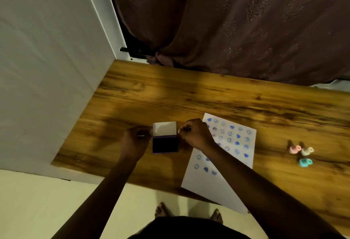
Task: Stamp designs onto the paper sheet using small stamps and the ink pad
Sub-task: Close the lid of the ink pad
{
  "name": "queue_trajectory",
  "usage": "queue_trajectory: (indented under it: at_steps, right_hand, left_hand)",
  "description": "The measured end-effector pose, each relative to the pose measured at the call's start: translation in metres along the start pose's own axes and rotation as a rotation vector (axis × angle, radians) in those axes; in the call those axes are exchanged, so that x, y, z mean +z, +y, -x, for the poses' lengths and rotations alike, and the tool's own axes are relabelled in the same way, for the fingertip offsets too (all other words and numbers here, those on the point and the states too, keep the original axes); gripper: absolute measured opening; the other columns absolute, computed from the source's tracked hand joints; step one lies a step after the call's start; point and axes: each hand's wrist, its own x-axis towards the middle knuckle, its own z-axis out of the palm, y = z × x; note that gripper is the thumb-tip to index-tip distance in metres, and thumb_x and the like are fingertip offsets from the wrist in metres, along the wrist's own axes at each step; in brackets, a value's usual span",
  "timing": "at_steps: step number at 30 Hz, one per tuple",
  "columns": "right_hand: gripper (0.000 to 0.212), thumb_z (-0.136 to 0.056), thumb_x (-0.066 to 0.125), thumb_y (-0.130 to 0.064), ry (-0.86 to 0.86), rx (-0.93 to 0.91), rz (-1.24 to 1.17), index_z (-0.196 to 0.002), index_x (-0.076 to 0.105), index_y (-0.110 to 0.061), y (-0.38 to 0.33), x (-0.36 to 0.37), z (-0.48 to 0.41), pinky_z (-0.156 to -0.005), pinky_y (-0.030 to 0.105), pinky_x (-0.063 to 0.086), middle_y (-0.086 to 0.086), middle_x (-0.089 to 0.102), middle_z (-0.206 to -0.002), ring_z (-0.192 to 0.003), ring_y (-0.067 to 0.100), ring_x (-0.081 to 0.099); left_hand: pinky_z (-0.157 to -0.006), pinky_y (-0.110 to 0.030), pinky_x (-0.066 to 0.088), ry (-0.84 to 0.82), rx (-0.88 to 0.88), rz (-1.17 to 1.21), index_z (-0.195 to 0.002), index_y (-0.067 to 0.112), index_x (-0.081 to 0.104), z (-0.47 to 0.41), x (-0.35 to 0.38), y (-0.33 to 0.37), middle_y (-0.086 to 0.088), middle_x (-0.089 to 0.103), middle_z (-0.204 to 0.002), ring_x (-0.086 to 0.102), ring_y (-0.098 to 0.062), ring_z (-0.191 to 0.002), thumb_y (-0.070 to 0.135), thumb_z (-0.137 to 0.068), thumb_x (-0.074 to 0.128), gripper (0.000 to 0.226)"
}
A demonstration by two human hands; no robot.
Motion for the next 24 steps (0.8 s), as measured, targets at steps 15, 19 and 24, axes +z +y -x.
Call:
queue_trajectory:
  at_steps: [15, 19, 24]
  right_hand:
    - [0.011, -0.086, 0.074, -0.018, 0.046, 0.085, 0.094, -0.094, 0.075, -0.010, -0.008, 0.034, -0.020, -0.066, 0.020, 0.048, 0.009, 0.075, -0.101, -0.095, 0.023, 0.072]
    - [0.012, -0.085, 0.076, -0.018, 0.041, 0.091, 0.081, -0.092, 0.074, -0.009, -0.008, 0.037, -0.021, -0.070, 0.025, 0.051, 0.009, 0.075, -0.100, -0.094, 0.024, 0.071]
    - [0.010, -0.079, 0.079, -0.022, 0.085, 0.115, 0.026, -0.081, 0.072, -0.015, -0.005, 0.040, -0.022, -0.070, 0.027, 0.051, -0.001, 0.072, -0.085, -0.083, 0.018, 0.069]
  left_hand:
    - [-0.053, -0.022, 0.047, -0.165, 0.030, -0.105, -0.093, 0.022, 0.082, -0.033, 0.004, -0.024, 0.009, 0.073, -0.067, 0.066, 0.007, -0.056, 0.004, -0.081, 0.072, 0.024]
    - [-0.058, -0.027, 0.055, -0.158, -0.022, -0.096, -0.095, 0.017, 0.078, -0.034, 0.005, -0.020, 0.003, 0.075, -0.083, 0.071, -0.006, -0.068, 0.010, -0.083, 0.077, 0.013]
    - [-0.070, -0.050, 0.065, -0.151, -0.050, -0.096, -0.093, 0.022, 0.079, -0.039, 0.006, -0.028, -0.002, 0.081, -0.088, 0.078, -0.019, -0.075, 0.016, -0.083, 0.076, 0.012]
